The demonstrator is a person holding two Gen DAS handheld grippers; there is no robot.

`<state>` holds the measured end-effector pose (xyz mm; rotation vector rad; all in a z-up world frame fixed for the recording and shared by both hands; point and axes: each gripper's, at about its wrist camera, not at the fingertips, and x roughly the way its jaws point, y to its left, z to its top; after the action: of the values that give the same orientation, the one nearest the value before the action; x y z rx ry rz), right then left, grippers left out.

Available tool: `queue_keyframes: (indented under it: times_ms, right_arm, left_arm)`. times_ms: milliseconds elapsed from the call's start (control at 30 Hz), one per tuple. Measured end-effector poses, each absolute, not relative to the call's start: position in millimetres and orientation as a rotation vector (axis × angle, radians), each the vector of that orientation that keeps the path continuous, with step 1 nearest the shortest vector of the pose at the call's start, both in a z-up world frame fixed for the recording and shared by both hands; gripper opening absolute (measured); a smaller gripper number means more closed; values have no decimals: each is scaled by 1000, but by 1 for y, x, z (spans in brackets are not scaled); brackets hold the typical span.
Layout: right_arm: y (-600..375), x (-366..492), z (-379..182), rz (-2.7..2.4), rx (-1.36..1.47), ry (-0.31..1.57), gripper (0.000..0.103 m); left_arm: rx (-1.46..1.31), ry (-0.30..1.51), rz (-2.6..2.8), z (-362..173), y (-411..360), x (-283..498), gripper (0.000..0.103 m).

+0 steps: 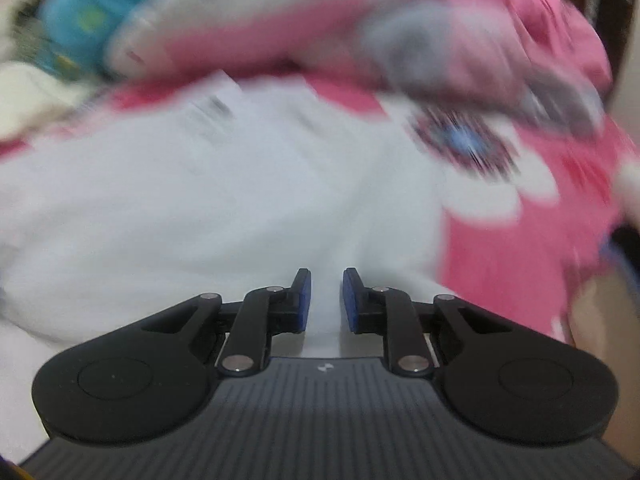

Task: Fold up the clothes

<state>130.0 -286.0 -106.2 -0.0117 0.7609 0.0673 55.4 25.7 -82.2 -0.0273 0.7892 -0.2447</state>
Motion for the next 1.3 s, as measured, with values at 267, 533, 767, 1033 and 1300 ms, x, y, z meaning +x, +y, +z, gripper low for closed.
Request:
queue_keyframes:
  times_ms: [267, 533, 767, 1033, 1300]
  right_arm:
    - [-297, 152, -72, 100, 94, 700, 16]
    - [-327, 219, -103, 34, 291, 742, 14]
    - [-313, 154, -55, 170, 339, 688, 16]
    - [-210, 114, -61, 427, 100, 777, 17]
    - [-140, 106, -71, 417, -121, 805, 18]
  left_arm:
    - [-43, 795, -221, -82, 32, 53, 23]
    - [-44, 805, -220, -80, 32, 55, 23]
    - [-135, 804, -249, -75, 42, 54, 39]
    - [-180, 706, -200, -41, 53, 26, 58]
    - [-305, 559, -180, 30, 123, -28, 61]
